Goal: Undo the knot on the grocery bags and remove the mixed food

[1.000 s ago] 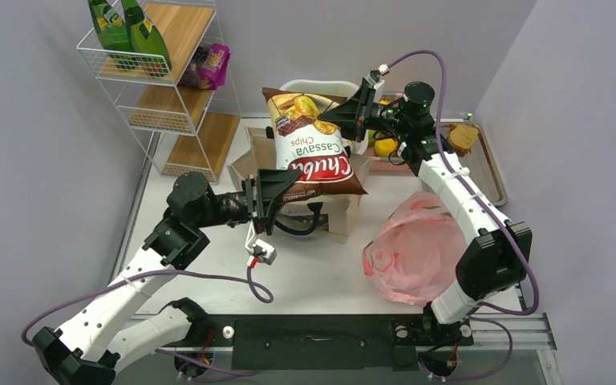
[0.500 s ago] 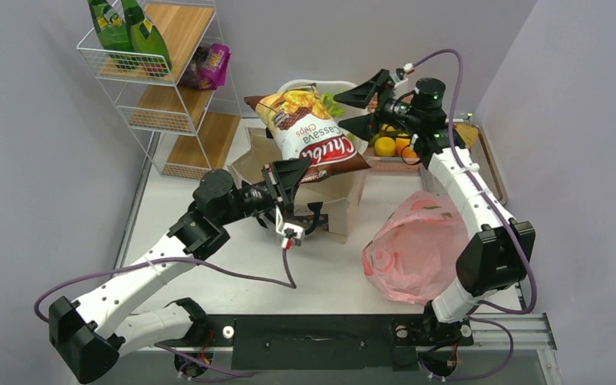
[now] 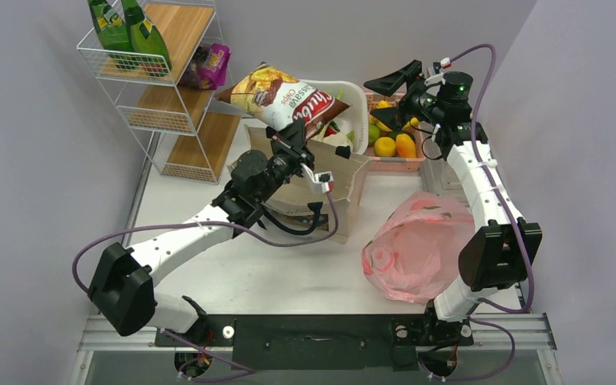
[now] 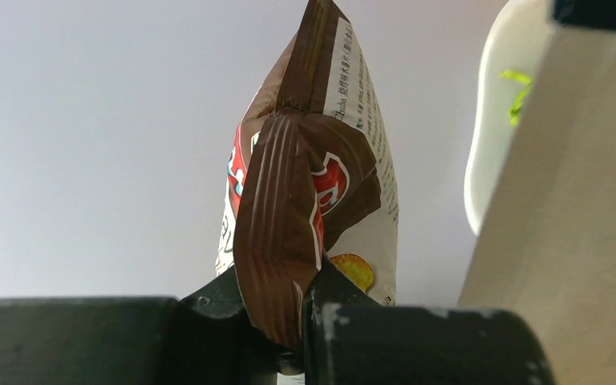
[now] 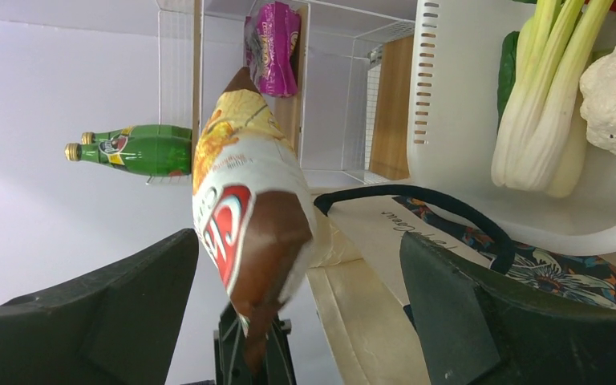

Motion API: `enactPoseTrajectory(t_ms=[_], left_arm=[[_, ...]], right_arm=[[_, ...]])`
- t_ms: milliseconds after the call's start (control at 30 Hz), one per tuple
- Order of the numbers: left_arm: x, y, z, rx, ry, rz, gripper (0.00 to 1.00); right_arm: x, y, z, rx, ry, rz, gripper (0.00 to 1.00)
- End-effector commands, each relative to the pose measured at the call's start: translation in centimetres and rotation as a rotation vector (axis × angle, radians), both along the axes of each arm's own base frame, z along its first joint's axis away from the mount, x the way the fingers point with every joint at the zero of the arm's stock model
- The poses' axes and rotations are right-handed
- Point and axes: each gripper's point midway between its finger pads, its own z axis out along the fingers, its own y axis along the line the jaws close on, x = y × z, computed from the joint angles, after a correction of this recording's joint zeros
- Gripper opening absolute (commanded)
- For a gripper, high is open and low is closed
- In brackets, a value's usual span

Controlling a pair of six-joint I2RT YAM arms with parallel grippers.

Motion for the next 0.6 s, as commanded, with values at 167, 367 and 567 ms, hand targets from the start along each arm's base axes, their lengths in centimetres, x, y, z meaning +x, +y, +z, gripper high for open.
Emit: enactPoseTrajectory(t_ms=[167,367,567], left_arm=[[4.9,7.5,10.2,-0.323,-0.133,0.318,0.0],[6.8,9.9,8.3,-0.367,-0.031,0.364,0.0],[7.4,10.9,7.3,-0.422,0.023,0.335,0.0]], right_arm=[[-0.3,-0.2,1.7,-0.018,-0.072,-0.007,0.92],[-0.4,0.1,2.1,-0.015,-0.083,-0.002,0.92],[-0.6,0.5,2.3,-0.009,-0.087,0.011,0.92]])
